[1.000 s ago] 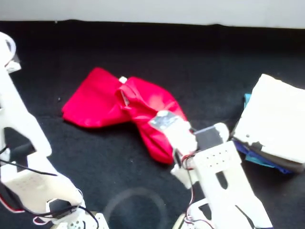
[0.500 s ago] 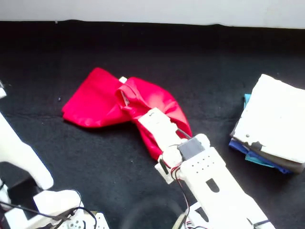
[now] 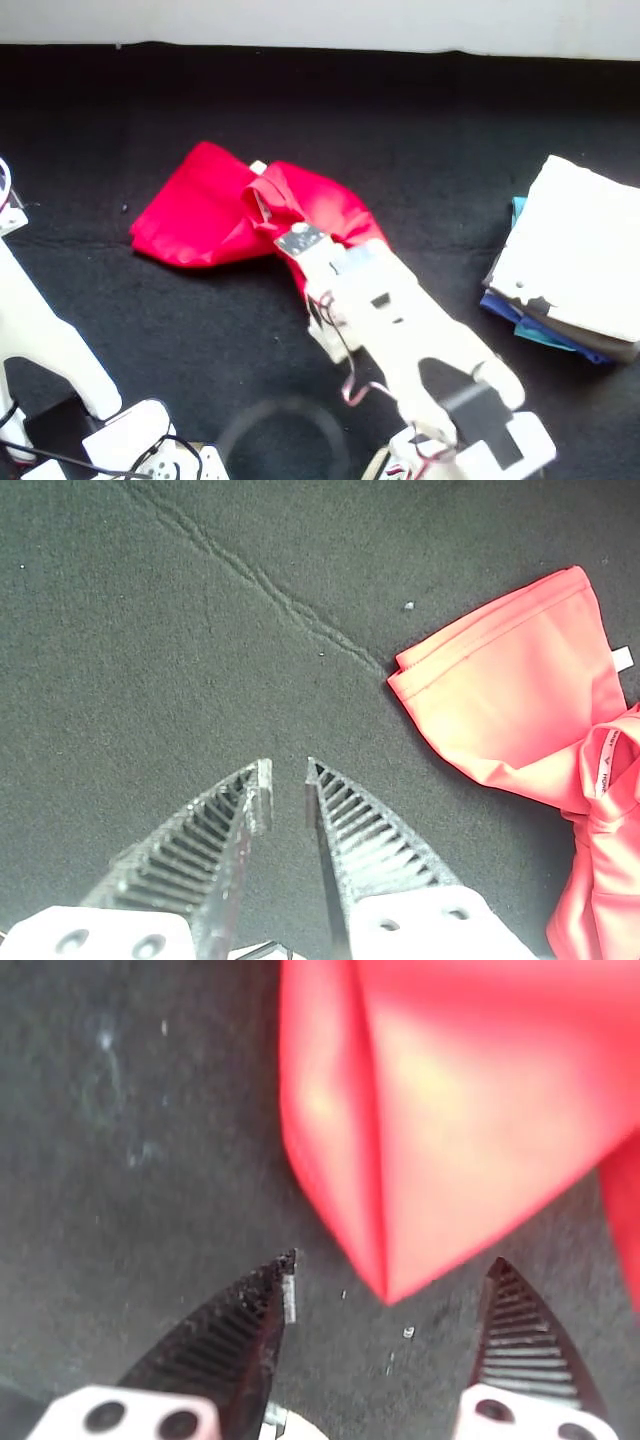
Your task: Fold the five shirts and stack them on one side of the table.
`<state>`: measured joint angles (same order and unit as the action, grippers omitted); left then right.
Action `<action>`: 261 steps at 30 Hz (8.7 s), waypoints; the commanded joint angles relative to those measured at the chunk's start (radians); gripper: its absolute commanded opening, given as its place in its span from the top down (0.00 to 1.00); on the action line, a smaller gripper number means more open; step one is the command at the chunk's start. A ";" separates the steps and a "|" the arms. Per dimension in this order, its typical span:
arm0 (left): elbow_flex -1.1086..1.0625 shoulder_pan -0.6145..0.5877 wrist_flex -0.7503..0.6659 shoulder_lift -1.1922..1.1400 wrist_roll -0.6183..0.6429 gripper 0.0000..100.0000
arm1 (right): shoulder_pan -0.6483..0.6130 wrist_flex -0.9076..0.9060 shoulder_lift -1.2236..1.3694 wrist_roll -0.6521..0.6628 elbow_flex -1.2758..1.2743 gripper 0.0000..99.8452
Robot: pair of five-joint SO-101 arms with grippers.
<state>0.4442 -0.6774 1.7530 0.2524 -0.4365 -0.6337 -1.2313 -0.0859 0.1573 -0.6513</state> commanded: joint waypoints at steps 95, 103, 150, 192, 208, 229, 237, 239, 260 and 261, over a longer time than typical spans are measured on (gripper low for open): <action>-0.429 0.733 -0.103 0.024 0.009 0.93 | 0.435 0.331 -0.008 0.577 0.573 0.99; -0.673 1.023 -0.347 -0.005 0.011 0.85 | 0.510 0.237 -0.008 0.479 0.552 0.99; -0.035 1.076 -0.376 -0.774 0.180 0.85 | 0.539 0.166 -0.008 0.477 0.550 0.99; 0.825 0.590 -0.095 -0.280 -0.103 0.99 | 0.719 0.168 -0.493 0.483 0.966 0.99; 1.224 0.470 -0.091 -0.272 -0.222 0.99 | 0.843 -0.005 -0.647 0.485 0.995 0.99; 1.216 0.351 0.008 0.004 -0.227 0.99 | 0.891 0.214 -0.935 0.565 0.983 0.99; 0.797 0.351 0.021 0.010 -0.229 0.99 | 0.774 0.214 -0.868 0.569 0.671 0.99; 0.644 0.351 0.021 0.005 -0.238 0.99 | 0.708 0.214 -0.846 0.623 0.590 0.99; -0.449 0.387 -1.172 -0.352 -0.468 0.99 | 0.556 1.098 -0.209 0.677 0.180 0.99; -0.432 0.390 -1.226 -0.394 -0.468 0.99 | 0.556 1.156 -0.176 0.677 0.180 0.99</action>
<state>-0.0222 -0.3030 0.7096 -0.0713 -0.8953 -0.0783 -0.2539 -0.3222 0.8186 -0.4749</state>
